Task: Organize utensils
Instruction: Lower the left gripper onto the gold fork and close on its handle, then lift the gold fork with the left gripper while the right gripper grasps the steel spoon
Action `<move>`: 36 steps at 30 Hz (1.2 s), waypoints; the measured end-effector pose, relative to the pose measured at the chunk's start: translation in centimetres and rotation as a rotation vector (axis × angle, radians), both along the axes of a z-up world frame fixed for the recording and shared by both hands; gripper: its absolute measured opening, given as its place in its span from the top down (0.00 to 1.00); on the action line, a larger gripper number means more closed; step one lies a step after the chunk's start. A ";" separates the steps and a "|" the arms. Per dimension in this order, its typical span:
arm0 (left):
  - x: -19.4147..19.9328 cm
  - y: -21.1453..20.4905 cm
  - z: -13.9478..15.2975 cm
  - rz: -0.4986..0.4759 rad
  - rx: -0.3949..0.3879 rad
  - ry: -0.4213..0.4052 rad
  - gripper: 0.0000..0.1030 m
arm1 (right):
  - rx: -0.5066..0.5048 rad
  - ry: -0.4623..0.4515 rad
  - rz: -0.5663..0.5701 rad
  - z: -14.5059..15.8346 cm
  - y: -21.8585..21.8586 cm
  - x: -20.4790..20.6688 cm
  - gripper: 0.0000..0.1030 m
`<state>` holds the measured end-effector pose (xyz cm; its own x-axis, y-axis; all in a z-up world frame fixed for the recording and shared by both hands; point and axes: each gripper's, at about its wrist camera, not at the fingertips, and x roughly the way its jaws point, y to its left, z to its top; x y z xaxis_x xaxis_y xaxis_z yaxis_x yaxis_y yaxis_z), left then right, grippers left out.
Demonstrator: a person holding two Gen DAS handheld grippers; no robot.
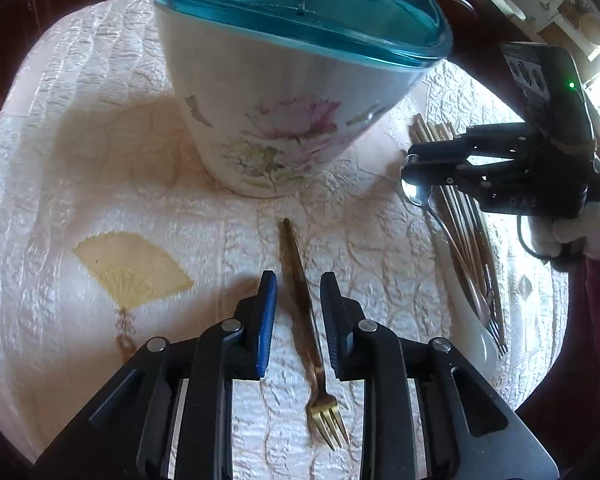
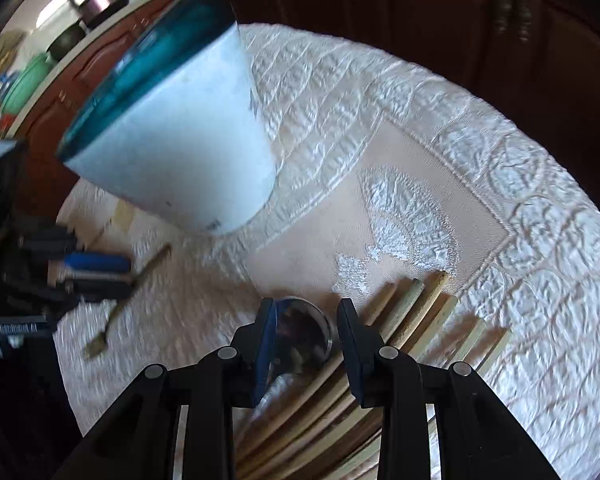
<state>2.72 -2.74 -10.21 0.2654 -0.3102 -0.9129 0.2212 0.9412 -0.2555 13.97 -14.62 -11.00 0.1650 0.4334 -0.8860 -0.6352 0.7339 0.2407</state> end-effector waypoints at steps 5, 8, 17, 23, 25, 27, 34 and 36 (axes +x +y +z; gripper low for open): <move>1.3 -1.0 -0.6 -0.012 0.009 0.011 0.78 | 0.032 0.048 0.039 -0.6 0.2 0.3 0.71; 1.9 -1.4 -0.9 -0.011 0.012 0.010 0.78 | 0.060 0.084 0.030 -0.8 -0.4 1.0 0.71; 2.9 -3.0 -1.1 -0.054 0.075 -0.030 0.93 | 0.086 0.049 -0.022 -0.1 -0.6 -1.9 0.96; 1.7 -1.5 0.3 -0.033 0.033 -0.047 0.95 | 0.104 -0.002 -0.089 2.2 -2.0 -5.2 0.97; 1.0 -1.0 1.3 -0.022 0.021 -0.066 0.95 | 0.110 -0.019 -0.117 2.9 -2.6 -6.1 0.97; 1.1 -0.6 2.3 -0.009 0.009 -0.084 0.95 | 0.119 -0.042 -0.137 3.3 -3.1 -6.0 0.97; -1.7 1.8 7.7 0.030 -0.041 -0.197 0.95 | 0.173 -0.137 -0.204 7.9 -4.8 -8.9 0.97; -2.3 2.9 9.2 0.041 -0.063 -0.225 0.95 | 0.177 -0.171 -0.219 9.2 -4.9 -9.4 0.97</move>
